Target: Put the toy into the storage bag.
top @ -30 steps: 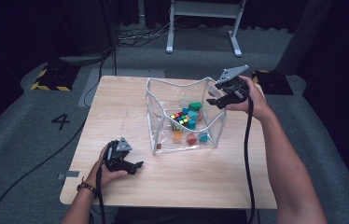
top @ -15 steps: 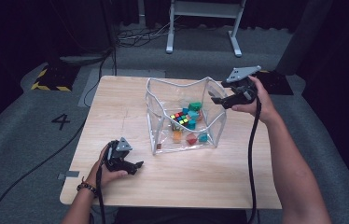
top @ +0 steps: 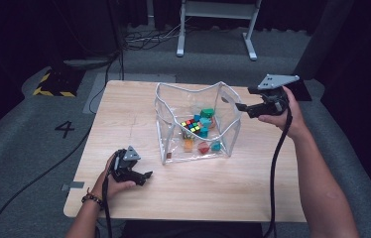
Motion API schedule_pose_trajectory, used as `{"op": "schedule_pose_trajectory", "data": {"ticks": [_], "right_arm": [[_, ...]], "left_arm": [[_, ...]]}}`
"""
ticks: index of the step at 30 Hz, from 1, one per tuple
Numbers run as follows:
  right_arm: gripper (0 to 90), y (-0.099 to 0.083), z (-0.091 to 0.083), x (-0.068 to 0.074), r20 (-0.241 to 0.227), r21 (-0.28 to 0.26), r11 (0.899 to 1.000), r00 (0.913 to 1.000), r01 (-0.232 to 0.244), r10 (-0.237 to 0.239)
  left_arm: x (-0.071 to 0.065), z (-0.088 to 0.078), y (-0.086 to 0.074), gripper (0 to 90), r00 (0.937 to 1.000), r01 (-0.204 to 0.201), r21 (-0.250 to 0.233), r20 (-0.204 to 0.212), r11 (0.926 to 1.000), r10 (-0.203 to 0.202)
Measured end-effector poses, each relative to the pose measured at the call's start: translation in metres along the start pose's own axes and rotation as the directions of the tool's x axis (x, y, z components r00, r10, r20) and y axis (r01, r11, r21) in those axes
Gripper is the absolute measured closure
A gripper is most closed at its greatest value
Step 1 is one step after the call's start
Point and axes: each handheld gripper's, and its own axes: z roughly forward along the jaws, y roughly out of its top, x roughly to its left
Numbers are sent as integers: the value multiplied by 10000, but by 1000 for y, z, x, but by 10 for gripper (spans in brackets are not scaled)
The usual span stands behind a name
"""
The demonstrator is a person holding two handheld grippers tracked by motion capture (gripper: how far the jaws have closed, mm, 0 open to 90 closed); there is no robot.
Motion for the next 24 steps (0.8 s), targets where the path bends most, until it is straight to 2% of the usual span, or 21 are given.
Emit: {"op": "schedule_pose_trajectory", "data": {"ticks": [3, 8, 10, 17, 21, 24], "right_arm": [[254, -6, -7, 0, 10, -65, 9996, 9996, -277, 277], [257, -14, -16, 1, 79, -256, 9985, 9988, -482, 484], [257, -18, -19, 0, 85, -258, 9991, 9994, -346, 349], [258, -26, -27, 4, 122, -339, 9984, 9989, -455, 460], [259, -30, -29, 6, 112, -321, 9991, 9996, -269, 273], [258, -33, -30, 10, 152, -150, 9992, 9992, -362, 365]], "left_arm": [[0, 0, 0, 77, 10000, -20, -23, -5, 10000, 20], [0, 0, 0, 77, 10000, -26, -28, -13, 10000, 26], [0, 0, 0, 77, 10000, -39, -40, -16, 10000, 39], [0, 0, 0, 77, 10000, 6, 6, 3, 10000, -6], [0, 0, 0, 77, 10000, -23, -33, -5, 10000, 23], [0, 0, 0, 77, 10000, -37, -42, -7, 10000, 37]]}}
